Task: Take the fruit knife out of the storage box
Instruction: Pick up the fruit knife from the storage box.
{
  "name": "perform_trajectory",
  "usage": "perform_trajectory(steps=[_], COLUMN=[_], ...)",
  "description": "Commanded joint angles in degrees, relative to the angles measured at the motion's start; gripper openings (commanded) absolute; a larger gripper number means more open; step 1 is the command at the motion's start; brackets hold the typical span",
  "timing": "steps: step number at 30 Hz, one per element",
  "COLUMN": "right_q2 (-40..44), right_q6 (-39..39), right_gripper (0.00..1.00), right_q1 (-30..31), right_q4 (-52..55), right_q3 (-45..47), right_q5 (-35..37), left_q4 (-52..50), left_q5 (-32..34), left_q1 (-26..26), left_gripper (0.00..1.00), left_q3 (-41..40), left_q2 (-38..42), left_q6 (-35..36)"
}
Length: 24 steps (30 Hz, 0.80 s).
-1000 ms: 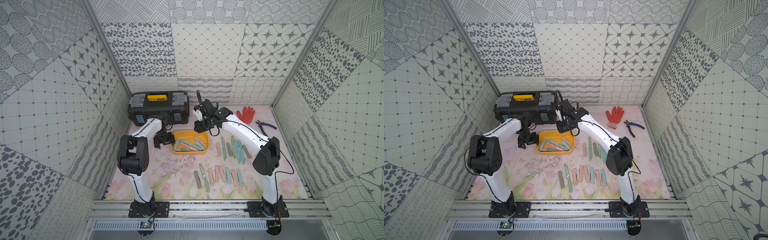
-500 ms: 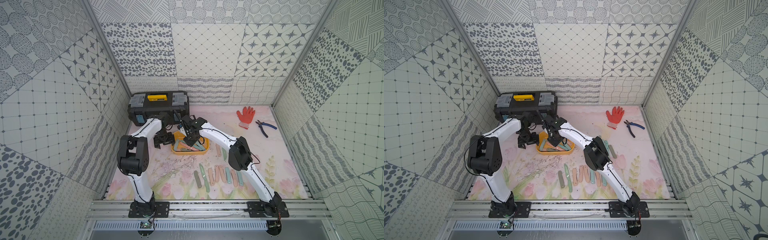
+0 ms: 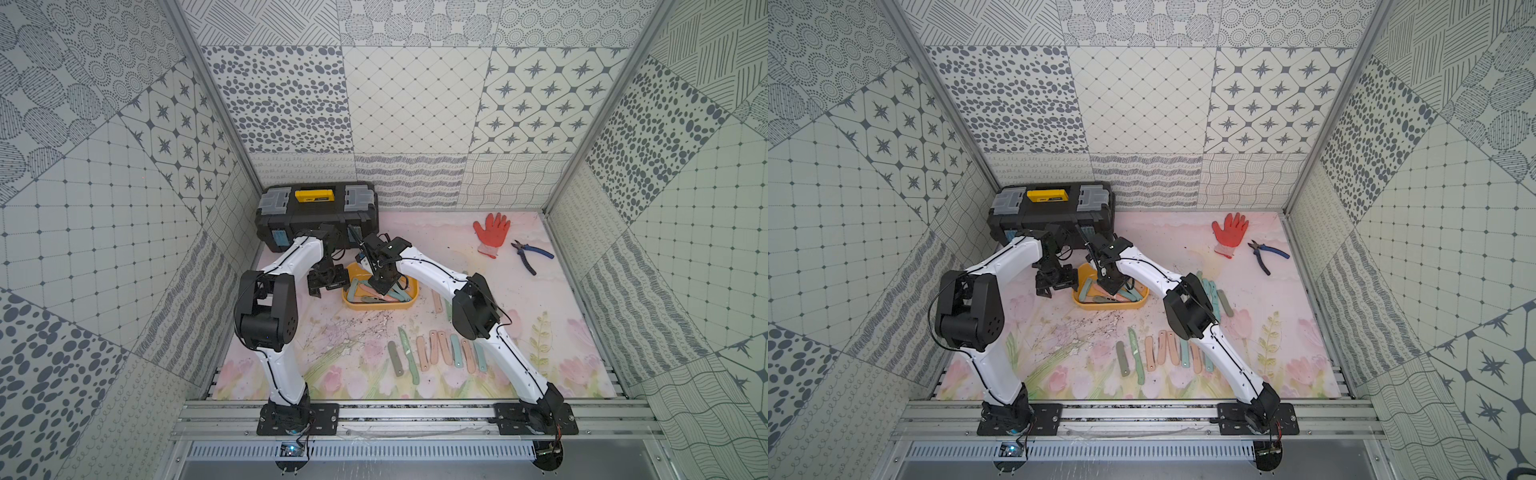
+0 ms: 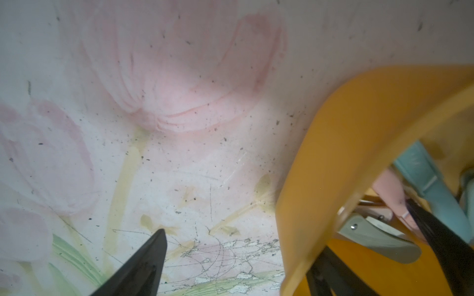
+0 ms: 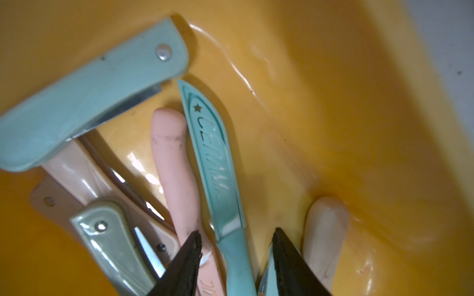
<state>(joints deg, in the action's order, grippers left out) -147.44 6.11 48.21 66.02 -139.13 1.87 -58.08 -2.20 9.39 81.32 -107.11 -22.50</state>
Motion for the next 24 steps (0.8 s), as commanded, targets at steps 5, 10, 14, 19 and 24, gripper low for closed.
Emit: perform_trajectory(steps=[5,10,14,19,24], right_q2=[-4.68,-3.92,-6.04,-8.53,-7.33], right_q6=[2.24,2.27,0.48,-2.69,-6.37], right_gripper=[0.48,0.49,0.48,0.44,0.41], right_q1=[0.24,0.36,0.14,-0.94,-2.41], right_q4=[0.79,-1.61,0.45,4.1,4.08], right_q3=[-2.54,-0.09,-3.29,-7.42,-6.01], right_q5=[-3.25,-5.01,-2.02,0.27,1.12], left_q4=[-2.18,-2.22,-2.23,-2.22,-2.16], left_q5=[0.35,0.48,0.44,0.44,0.44], left_q1=[0.09,0.09,0.1,0.06,0.1], left_gripper=[0.81,0.81,0.81,0.81,0.81], left_q3=[0.84,0.82,0.82,0.79,0.78], left_q2=[0.7,0.59,0.58,0.51,0.53], left_q6=[-0.53,-0.48,-0.49,-0.5,-0.53])
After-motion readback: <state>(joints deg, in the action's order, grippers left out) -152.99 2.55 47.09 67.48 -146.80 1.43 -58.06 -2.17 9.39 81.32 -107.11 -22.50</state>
